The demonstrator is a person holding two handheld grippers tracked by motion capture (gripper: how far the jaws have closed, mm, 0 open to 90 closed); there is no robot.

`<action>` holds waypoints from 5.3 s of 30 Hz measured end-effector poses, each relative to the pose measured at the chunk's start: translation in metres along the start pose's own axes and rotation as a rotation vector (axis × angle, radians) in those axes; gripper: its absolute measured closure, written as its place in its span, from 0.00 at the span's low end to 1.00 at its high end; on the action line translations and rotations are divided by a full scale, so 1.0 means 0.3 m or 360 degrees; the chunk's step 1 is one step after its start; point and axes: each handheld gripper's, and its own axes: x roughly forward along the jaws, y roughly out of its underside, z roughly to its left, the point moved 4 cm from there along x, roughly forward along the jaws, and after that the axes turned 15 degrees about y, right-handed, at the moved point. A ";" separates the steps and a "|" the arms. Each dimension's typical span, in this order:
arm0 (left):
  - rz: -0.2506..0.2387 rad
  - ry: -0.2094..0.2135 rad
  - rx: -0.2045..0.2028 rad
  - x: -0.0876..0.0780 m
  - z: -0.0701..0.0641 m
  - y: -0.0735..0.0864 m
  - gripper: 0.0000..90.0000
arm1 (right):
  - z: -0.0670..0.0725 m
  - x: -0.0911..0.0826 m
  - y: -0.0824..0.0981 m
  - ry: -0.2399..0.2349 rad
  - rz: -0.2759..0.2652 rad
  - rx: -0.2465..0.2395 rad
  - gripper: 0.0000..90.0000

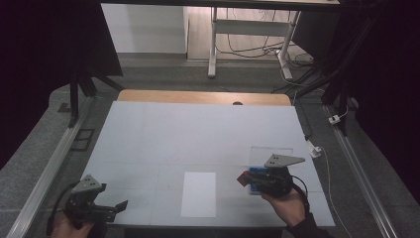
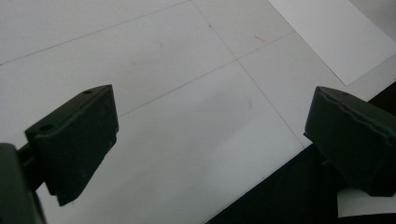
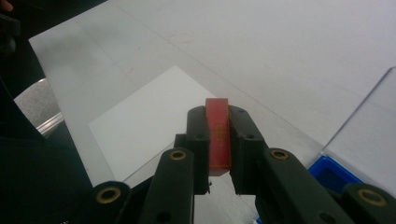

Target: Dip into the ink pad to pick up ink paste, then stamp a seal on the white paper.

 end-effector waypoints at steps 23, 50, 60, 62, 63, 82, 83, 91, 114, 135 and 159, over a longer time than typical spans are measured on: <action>0.0015 -0.0006 -0.0006 0.003 -0.001 -0.001 0.03 | 0.109 0.044 -0.041 -0.0104 0.0012 -0.0130 0.89; 0.0020 0.0003 0.0019 0.004 -0.003 0.000 0.03 | 0.221 0.158 -0.077 -0.0176 0.0056 -0.0283 0.89; 0.0020 0.0004 0.0018 0.004 -0.003 0.000 0.03 | 0.259 0.210 -0.078 -0.0181 0.0102 -0.0367 0.89; 0.0020 0.0004 0.0020 0.004 -0.003 0.000 0.03 | 0.266 0.220 -0.078 -0.0188 0.0106 -0.0374 0.89; 0.0020 0.0004 0.0019 0.004 -0.003 0.000 0.03 | 0.269 0.225 -0.079 -0.0184 0.0112 -0.0387 0.89; 0.0020 0.0007 0.0018 0.004 -0.002 0.001 0.03 | 0.326 0.336 -0.041 -0.0178 0.0222 -0.0570 0.89; 0.0018 0.0009 0.0017 0.003 -0.003 0.001 0.03 | 0.327 0.340 -0.039 -0.0173 0.0224 -0.0581 0.89; 0.0018 0.0007 0.0018 0.003 -0.002 0.001 0.03 | 0.328 0.369 -0.027 -0.0168 0.0247 -0.0598 0.89; 0.0028 0.0005 0.0005 0.006 -0.001 0.001 0.03 | 0.339 0.387 -0.009 -0.0136 0.0283 -0.0640 0.90; 0.0034 0.0000 0.0000 0.007 -0.001 0.001 0.04 | 0.309 0.402 -0.013 -0.0240 0.0325 -0.0497 0.90; 0.0022 0.0004 0.0007 0.002 -0.002 0.003 0.04 | 0.324 0.392 -0.008 -0.0187 0.0266 -0.0577 0.89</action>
